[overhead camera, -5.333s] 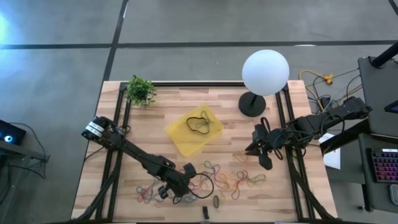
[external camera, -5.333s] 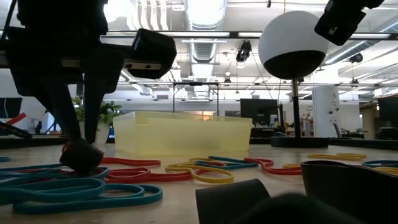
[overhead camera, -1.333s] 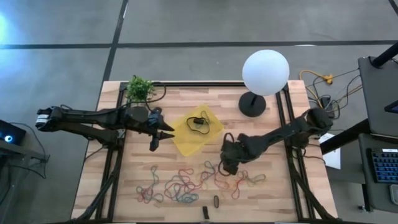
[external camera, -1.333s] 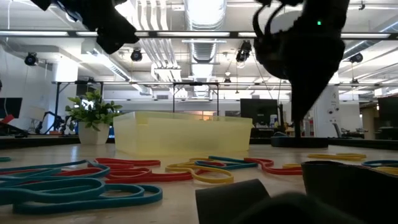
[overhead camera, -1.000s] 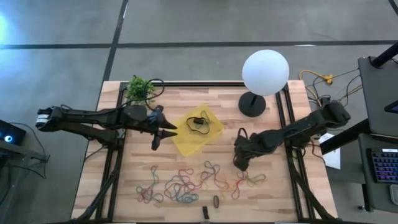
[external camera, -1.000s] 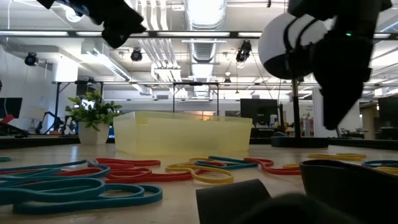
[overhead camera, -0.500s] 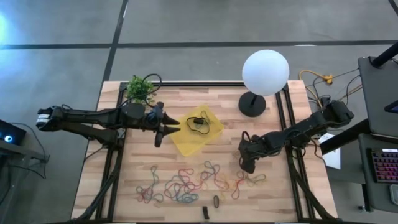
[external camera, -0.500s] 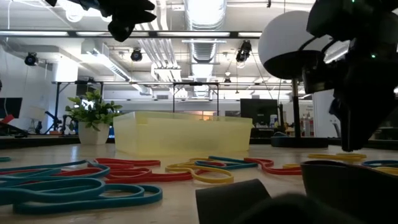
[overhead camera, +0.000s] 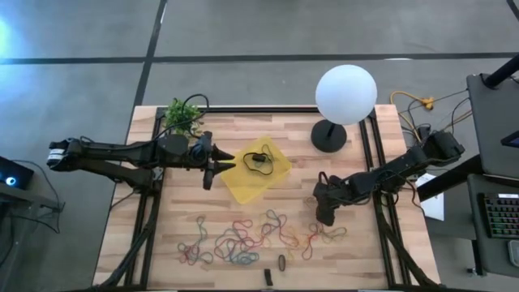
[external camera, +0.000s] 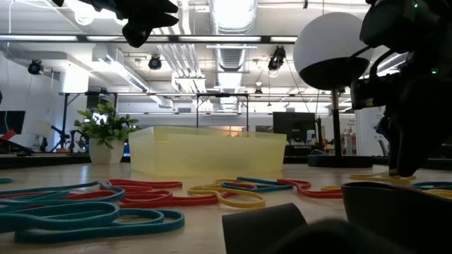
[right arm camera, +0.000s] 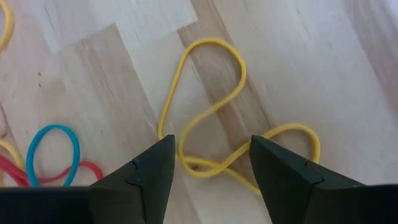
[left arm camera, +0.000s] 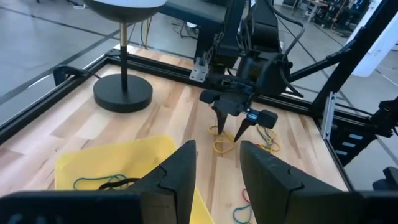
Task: Pick and place rubber bands into bin
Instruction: Put the yellow rubber band into the yellow bin
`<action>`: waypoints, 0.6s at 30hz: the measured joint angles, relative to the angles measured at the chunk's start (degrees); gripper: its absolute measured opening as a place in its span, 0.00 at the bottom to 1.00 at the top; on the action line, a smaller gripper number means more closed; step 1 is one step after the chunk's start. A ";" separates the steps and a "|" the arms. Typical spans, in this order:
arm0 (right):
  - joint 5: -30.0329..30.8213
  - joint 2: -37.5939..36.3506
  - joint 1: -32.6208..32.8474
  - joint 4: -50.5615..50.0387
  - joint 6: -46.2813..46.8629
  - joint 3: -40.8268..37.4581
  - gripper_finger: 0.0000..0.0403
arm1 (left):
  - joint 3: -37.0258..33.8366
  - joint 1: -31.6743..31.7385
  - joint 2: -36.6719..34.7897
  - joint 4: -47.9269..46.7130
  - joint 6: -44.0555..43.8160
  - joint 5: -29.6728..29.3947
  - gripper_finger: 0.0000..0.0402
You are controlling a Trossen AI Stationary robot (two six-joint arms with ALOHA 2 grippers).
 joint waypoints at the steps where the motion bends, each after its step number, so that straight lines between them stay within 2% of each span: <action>1: 0.29 0.02 -0.01 0.57 -0.22 -0.20 0.48 | 0.00 0.00 0.00 0.00 0.00 -0.06 0.27; 9: 1.86 1.12 0.99 2.34 -0.60 -0.71 0.42 | 0.00 0.00 0.00 0.00 0.02 -1.24 0.27; 18: 6.20 7.01 4.15 1.42 -1.42 2.35 0.37 | 0.00 0.00 -0.01 0.00 0.07 -1.24 0.27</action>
